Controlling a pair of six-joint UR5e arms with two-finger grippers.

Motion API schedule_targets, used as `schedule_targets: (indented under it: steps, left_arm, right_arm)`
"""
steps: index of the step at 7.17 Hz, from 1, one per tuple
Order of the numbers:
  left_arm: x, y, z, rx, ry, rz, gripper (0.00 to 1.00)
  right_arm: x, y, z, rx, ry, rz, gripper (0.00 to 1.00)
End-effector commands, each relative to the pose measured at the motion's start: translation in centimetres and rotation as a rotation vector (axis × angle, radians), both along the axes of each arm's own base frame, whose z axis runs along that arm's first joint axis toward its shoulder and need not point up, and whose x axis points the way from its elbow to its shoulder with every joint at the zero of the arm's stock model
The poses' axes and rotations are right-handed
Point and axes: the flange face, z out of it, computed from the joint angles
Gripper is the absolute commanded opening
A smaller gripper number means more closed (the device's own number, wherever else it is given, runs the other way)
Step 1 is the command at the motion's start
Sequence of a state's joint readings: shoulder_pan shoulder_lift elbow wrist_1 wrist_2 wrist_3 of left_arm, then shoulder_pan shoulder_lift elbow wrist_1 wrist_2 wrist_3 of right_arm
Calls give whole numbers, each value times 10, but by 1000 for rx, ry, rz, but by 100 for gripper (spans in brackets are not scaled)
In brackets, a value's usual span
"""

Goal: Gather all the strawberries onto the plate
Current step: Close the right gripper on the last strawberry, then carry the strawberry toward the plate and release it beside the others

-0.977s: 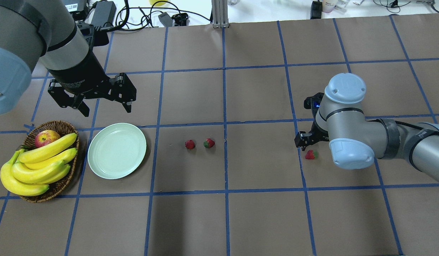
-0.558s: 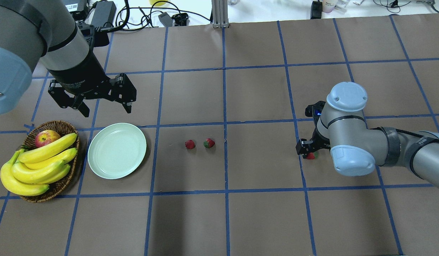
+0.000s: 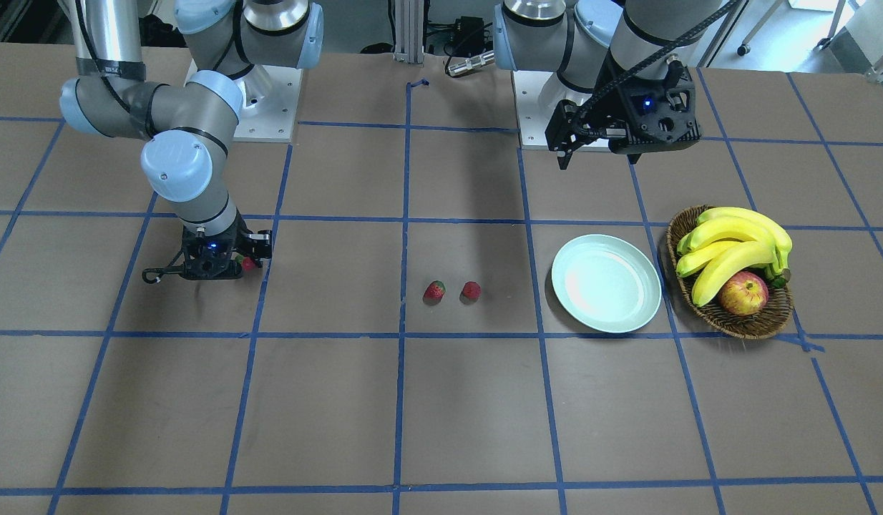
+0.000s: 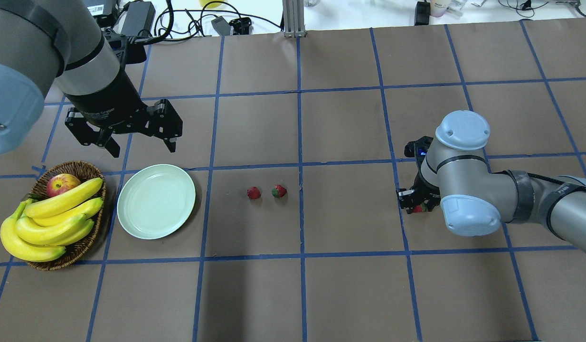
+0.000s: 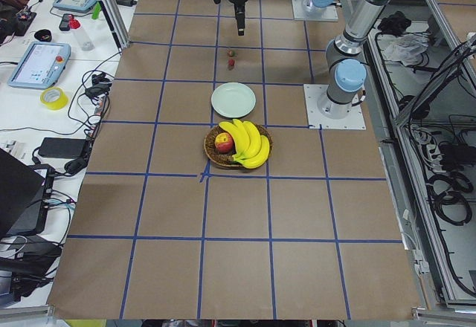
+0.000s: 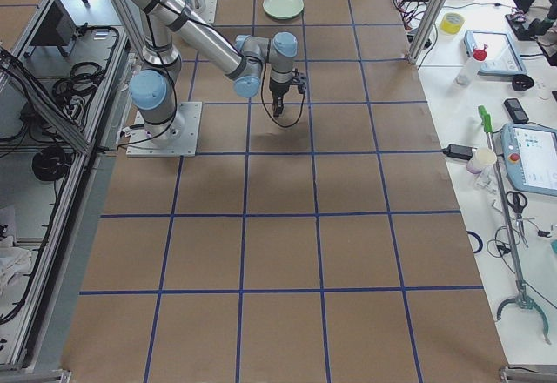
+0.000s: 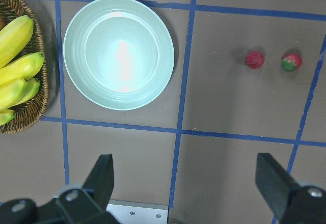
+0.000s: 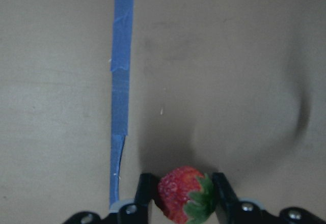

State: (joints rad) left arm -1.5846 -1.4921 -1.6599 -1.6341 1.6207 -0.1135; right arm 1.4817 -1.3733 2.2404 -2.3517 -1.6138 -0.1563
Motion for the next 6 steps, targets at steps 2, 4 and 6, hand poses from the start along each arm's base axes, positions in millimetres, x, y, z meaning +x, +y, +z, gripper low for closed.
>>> schedule_targets:
  steps: [2, 4, 6]
  left_arm:
    - [0, 0, -2, 3, 1, 0, 100]
    - [0, 0, -2, 4, 1, 0, 100]
    - [0, 0, -2, 4, 1, 0, 100]
  right_arm:
    - [2, -5, 6, -17, -2, 5, 12]
    - [23, -38, 42, -35, -71, 15, 12]
    - [99, -78, 93, -29, -228, -61, 12]
